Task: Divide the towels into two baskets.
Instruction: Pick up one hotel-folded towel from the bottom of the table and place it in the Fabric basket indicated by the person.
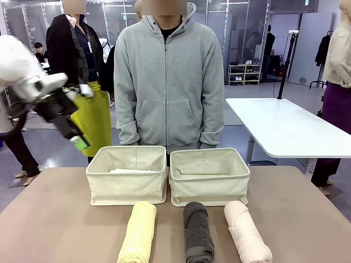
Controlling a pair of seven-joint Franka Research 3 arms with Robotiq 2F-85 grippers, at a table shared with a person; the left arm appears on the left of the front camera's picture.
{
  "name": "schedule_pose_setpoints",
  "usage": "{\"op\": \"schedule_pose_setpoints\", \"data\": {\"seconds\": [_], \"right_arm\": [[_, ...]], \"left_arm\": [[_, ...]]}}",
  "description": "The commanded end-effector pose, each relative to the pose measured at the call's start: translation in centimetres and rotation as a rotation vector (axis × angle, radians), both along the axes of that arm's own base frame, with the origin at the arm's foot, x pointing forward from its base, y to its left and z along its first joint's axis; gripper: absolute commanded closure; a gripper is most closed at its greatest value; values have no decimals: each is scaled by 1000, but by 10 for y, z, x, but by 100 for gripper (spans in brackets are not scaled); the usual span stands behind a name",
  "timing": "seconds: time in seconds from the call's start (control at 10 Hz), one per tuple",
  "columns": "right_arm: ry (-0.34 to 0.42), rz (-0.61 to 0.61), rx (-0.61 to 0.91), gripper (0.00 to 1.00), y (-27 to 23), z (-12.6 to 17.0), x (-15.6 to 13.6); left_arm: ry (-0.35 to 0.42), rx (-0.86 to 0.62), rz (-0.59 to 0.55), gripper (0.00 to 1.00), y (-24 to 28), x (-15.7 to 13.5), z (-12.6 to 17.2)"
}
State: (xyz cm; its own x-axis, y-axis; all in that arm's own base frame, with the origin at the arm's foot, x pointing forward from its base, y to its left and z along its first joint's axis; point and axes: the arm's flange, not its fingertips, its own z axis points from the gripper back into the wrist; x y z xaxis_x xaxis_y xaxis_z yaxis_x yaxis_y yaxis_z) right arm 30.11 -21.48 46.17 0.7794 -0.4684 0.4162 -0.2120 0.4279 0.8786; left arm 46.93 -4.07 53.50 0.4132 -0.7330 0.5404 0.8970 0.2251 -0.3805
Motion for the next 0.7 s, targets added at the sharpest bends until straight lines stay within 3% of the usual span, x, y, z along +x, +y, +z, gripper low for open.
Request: {"op": "schedule_pose_setpoints", "data": {"seconds": [0.0, 0.3, 0.6], "right_arm": [[-17, 0, 8, 0, 1, 2, -1], [-17, 0, 8, 0, 1, 2, -1], [-17, 0, 8, 0, 1, 2, -1]], "left_arm": [[49, -139, 142, 0, 61, -45, -23], [145, -299, 332, 0, 152, -96, -56], [295, -426, 489, 0, 210, -124, -91]]}}
